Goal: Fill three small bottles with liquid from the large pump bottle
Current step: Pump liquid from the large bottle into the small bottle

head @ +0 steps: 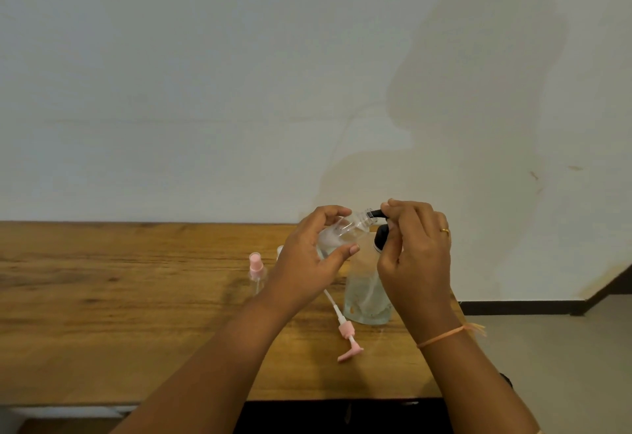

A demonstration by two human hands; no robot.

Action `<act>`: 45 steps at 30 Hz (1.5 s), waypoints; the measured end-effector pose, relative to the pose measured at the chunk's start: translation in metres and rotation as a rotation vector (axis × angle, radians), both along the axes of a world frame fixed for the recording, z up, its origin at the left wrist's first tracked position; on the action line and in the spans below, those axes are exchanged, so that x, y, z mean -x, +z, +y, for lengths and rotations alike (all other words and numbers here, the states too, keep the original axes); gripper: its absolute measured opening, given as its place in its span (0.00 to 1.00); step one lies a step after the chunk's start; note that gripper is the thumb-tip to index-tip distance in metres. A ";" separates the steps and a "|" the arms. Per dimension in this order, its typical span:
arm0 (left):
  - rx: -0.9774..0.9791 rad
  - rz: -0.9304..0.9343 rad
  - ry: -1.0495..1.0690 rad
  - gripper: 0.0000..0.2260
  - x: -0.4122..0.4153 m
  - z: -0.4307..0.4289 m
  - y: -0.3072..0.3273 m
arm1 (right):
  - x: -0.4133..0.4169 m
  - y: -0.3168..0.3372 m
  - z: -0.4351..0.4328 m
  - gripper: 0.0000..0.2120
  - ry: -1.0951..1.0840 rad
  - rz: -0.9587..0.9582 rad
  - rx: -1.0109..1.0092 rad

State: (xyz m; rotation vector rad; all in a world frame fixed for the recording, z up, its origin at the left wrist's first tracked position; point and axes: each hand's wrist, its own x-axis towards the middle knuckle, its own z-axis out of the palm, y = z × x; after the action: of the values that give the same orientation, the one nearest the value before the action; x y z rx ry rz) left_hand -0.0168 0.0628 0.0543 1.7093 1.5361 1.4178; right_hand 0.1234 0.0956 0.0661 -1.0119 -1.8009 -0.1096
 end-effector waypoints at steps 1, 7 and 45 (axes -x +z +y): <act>-0.003 0.000 0.000 0.20 0.000 0.000 0.000 | 0.000 0.000 0.000 0.16 0.000 -0.004 0.003; 0.013 0.011 -0.016 0.20 -0.001 -0.001 0.000 | 0.001 -0.012 0.000 0.12 -0.003 -0.017 0.014; 0.030 -0.012 0.008 0.19 0.002 -0.002 -0.003 | -0.003 -0.009 0.002 0.14 -0.037 -0.089 0.017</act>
State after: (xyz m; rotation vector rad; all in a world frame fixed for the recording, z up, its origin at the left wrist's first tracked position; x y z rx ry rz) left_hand -0.0185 0.0606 0.0516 1.6755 1.5514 1.3995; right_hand 0.1263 0.0977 0.0571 -1.0674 -1.8662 -0.1649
